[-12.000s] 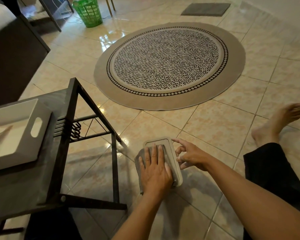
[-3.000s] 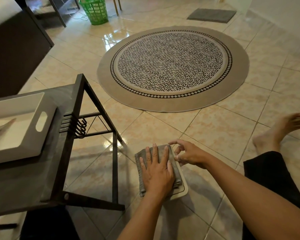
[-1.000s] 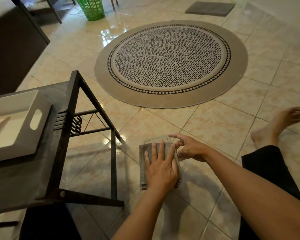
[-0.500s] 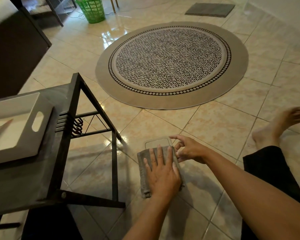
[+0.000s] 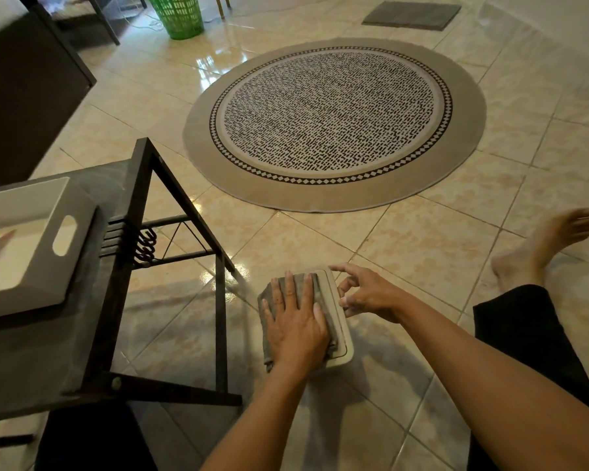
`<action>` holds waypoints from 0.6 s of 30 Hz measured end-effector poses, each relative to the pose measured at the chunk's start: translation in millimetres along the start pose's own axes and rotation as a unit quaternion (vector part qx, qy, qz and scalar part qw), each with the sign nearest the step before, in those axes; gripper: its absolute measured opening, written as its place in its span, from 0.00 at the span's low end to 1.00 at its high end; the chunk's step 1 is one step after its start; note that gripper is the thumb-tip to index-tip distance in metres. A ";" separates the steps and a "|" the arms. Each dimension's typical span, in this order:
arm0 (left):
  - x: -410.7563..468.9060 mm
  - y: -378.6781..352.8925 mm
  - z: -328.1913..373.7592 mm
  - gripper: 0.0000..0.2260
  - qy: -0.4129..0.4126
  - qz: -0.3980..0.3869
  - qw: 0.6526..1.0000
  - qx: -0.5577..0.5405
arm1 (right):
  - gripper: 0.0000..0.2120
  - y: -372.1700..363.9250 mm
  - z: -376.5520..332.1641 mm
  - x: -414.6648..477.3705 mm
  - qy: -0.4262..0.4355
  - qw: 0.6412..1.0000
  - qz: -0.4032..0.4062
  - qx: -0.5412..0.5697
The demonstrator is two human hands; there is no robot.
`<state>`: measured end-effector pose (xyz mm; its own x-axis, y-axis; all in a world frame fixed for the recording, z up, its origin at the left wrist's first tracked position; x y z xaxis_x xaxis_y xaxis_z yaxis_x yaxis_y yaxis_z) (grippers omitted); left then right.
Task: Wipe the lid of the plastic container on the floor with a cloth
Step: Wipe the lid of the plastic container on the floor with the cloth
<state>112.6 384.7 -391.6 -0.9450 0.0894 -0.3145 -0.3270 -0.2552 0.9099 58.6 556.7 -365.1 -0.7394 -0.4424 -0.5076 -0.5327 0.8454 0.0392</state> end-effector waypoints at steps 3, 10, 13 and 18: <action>-25.6 -13.7 11.6 0.27 0.001 -0.008 1.000 0.009 | 0.36 -0.4 0.0 -0.4 -0.002 1.000 0.000 0.005; -2.6 -2.8 35.2 0.27 -0.032 -0.014 0.999 0.027 | 0.38 0.4 -3.2 -3.4 -0.006 1.000 -0.006 -0.003; 9.6 5.6 34.5 0.26 -0.025 -0.018 0.999 0.026 | 0.37 -0.9 -2.2 -3.6 -0.003 1.000 -0.002 0.002; 7.9 10.4 36.5 0.27 -0.046 -0.011 0.999 -0.015 | 0.37 0.2 -1.9 -3.1 0.004 1.000 0.001 0.006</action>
<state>101.8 417.9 -374.7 -0.9337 0.1833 -0.3076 -0.3496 -0.2807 0.8939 60.0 557.7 -361.8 -0.7443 -0.4424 -0.5003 -0.5256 0.8502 0.0302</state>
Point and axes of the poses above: each hand's wrist, its own x-axis towards the middle knuckle, its own y-axis out of the back of the hand, z = x × y, the point moved 1 cm from there along x, towards the middle knuckle, and after that the axes turned 9 degrees about -z, right-handed, at the moved point
